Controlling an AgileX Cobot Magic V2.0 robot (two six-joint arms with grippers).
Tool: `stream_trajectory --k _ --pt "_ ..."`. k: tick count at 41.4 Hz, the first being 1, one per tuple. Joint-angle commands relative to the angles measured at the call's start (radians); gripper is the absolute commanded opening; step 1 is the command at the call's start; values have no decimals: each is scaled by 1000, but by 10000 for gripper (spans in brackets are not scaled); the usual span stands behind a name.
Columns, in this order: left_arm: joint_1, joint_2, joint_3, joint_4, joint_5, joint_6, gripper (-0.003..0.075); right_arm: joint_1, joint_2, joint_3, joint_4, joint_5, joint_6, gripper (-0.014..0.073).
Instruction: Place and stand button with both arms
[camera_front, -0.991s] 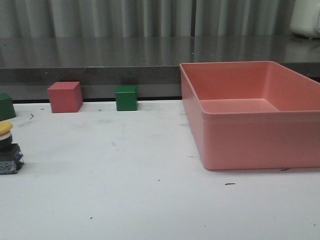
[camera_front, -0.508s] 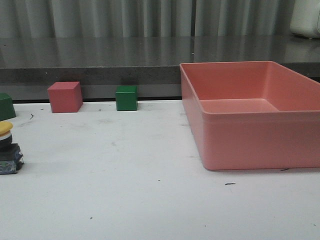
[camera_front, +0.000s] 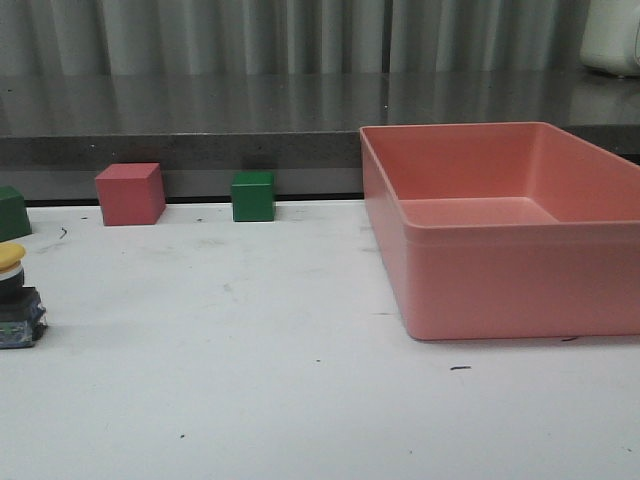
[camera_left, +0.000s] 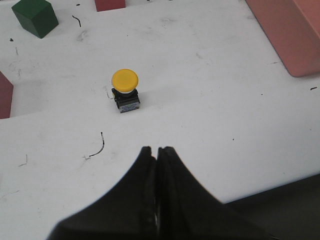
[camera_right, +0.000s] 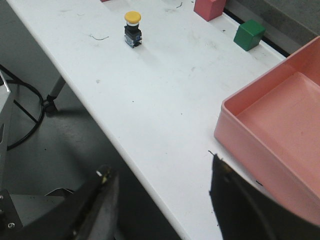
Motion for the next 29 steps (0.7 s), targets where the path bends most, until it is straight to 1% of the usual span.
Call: stream_trajectory --k 1,6,9,15,21,23,29 --pt "2 4 -28 -13 -66 2 -20 -5 11 -22 0 -87 -5 435" --pt "2 4 -28 -13 -66 2 -20 -5 11 -20 -7 -84 -5 433" --pt "-1 4 -28 -13 -66 2 -20 -5 11 -17 -7 -78 -5 386" --pt "-2 4 -18 -14 -73 2 -20 -5 11 -7 -7 -64 -5 144" --pt "1 -7 24 -14 -88 2 -20 -5 11 -2 -7 -62 -5 -53" --pt "1 -19 40 -14 -89 2 -20 -5 11 -2 -7 -62 -5 -69" --pt "1 -62 83 -14 -90 2 -20 -5 11 -2 -7 -62 -5 -67"
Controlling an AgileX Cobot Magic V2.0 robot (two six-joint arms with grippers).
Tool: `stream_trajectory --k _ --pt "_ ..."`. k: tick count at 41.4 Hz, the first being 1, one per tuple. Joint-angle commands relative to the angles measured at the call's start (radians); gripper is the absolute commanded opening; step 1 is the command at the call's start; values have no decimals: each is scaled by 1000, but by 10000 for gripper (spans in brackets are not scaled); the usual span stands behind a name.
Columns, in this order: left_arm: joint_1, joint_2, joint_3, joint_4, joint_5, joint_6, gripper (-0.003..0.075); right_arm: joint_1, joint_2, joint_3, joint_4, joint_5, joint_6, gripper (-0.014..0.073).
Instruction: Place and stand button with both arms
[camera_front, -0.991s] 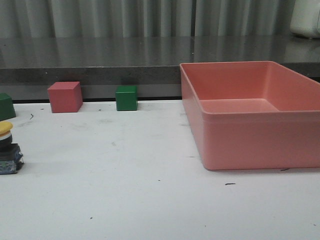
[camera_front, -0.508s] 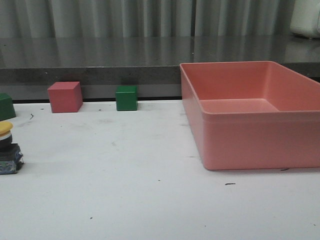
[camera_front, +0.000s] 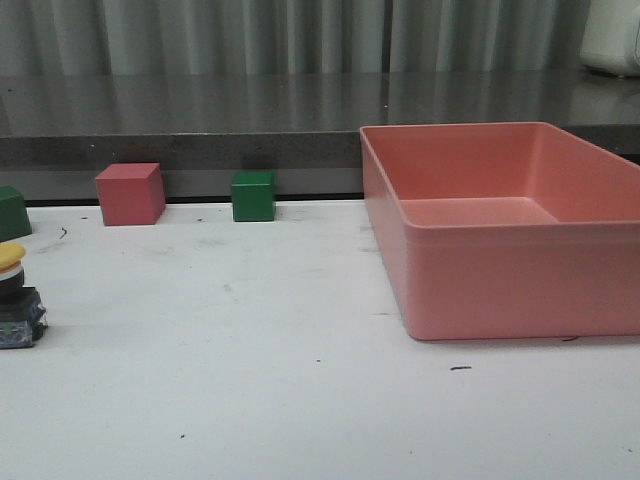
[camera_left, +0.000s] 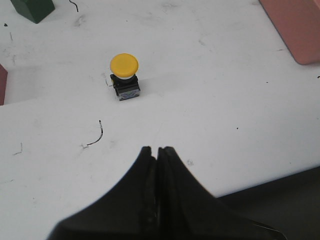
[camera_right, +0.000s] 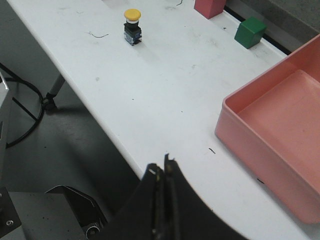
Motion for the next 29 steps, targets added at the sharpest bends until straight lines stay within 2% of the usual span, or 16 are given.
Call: stream_trajectory --k 1,20,24,29 --pt "1 -21 0 -12 -67 1 -20 -5 11 -20 -7 -59 -5 -67" --pt "20 -236 78 0 -84 1 -20 -5 11 -20 -7 -57 -5 -67" --pt "70 -282 116 38 -188 1 -20 -5 11 -20 -7 -57 -5 -67" --pt "133 -348 221 66 -413 1 -20 -5 11 -20 -7 -57 -5 -67"
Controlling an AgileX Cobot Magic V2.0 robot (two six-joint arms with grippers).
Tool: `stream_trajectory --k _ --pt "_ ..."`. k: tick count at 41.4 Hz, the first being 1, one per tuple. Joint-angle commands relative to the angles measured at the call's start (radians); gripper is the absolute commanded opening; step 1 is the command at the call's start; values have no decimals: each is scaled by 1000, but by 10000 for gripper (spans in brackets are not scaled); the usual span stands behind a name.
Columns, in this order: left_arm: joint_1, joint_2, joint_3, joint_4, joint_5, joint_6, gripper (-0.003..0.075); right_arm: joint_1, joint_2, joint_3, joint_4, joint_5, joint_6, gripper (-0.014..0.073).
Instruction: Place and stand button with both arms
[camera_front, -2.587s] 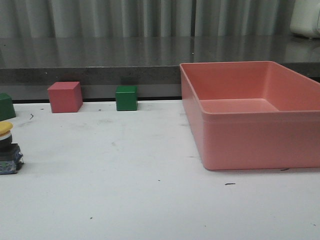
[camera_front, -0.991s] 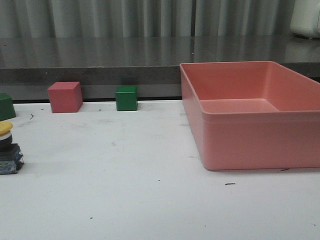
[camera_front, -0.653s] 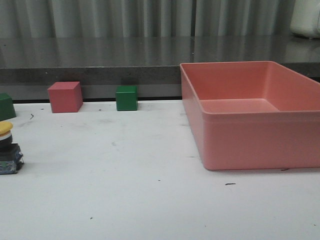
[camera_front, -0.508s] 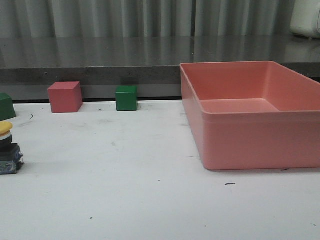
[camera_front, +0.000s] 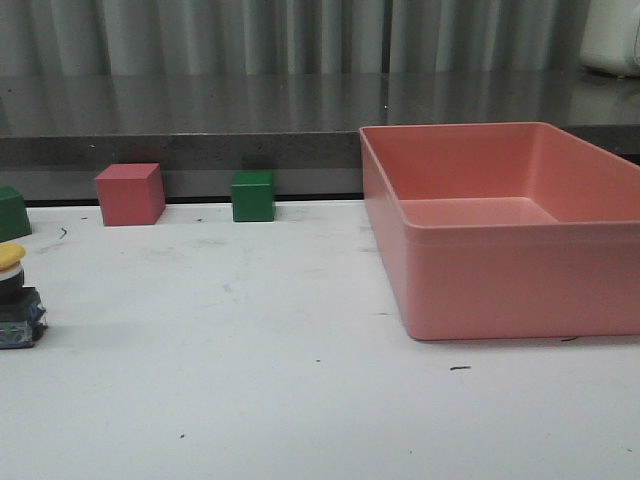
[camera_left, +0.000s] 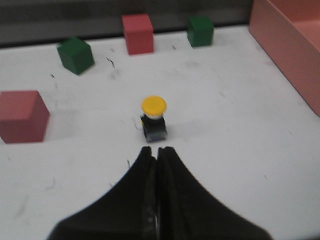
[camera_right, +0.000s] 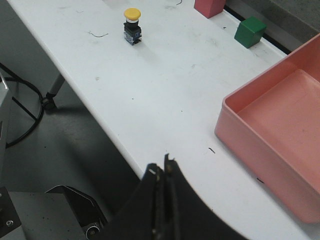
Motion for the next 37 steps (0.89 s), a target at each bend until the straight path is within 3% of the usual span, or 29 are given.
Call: stream_trajectory --k 1,9,13,29,37 --pt "42 -33 60 18 -265 -3 -20 -5 11 -20 -7 -58 -5 -67" --pt "83 -134 290 8 -647 -3 -20 -5 11 -20 -7 -58 -5 -67" --pt "83 -169 375 -16 -741 -3 -20 -5 11 -20 -7 -58 -5 -67" --pt "83 -206 569 -104 -864 -3 -20 -5 11 -20 -7 -55 -5 -67" --pt "83 -206 566 -107 -861 -3 -20 -5 11 -20 -7 -54 -5 -67"
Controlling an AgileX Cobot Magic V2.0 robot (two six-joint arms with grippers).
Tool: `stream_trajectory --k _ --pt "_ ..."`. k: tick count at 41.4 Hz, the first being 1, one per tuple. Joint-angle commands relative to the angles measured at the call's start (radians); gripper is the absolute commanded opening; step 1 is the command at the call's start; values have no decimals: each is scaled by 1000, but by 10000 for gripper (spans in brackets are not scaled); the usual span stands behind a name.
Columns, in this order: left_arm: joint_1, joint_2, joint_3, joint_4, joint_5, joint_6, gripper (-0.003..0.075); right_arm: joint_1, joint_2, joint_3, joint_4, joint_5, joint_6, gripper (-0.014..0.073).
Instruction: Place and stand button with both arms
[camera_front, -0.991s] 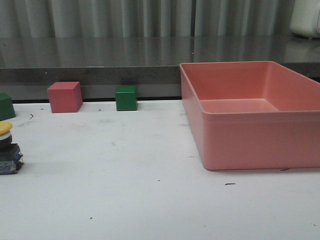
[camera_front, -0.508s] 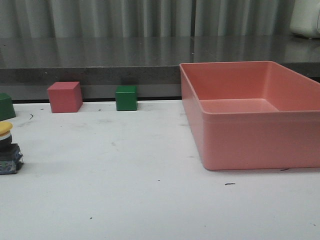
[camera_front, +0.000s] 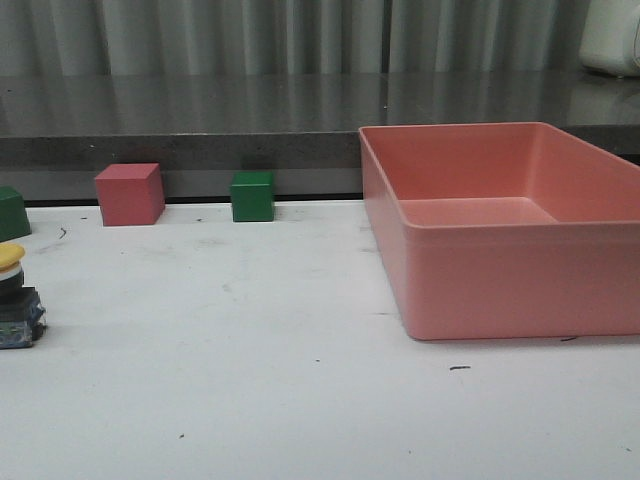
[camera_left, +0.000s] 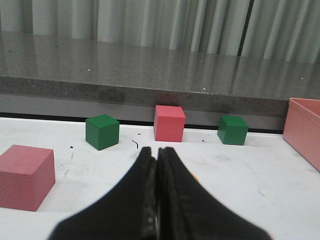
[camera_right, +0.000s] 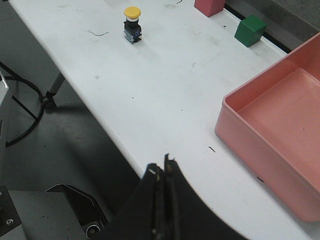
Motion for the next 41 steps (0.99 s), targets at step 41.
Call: stream_trajectory --k 41 --pt "-13 -25 14 -9 -102 -5 -20 -5 11 -20 -7 -57 -5 -67"
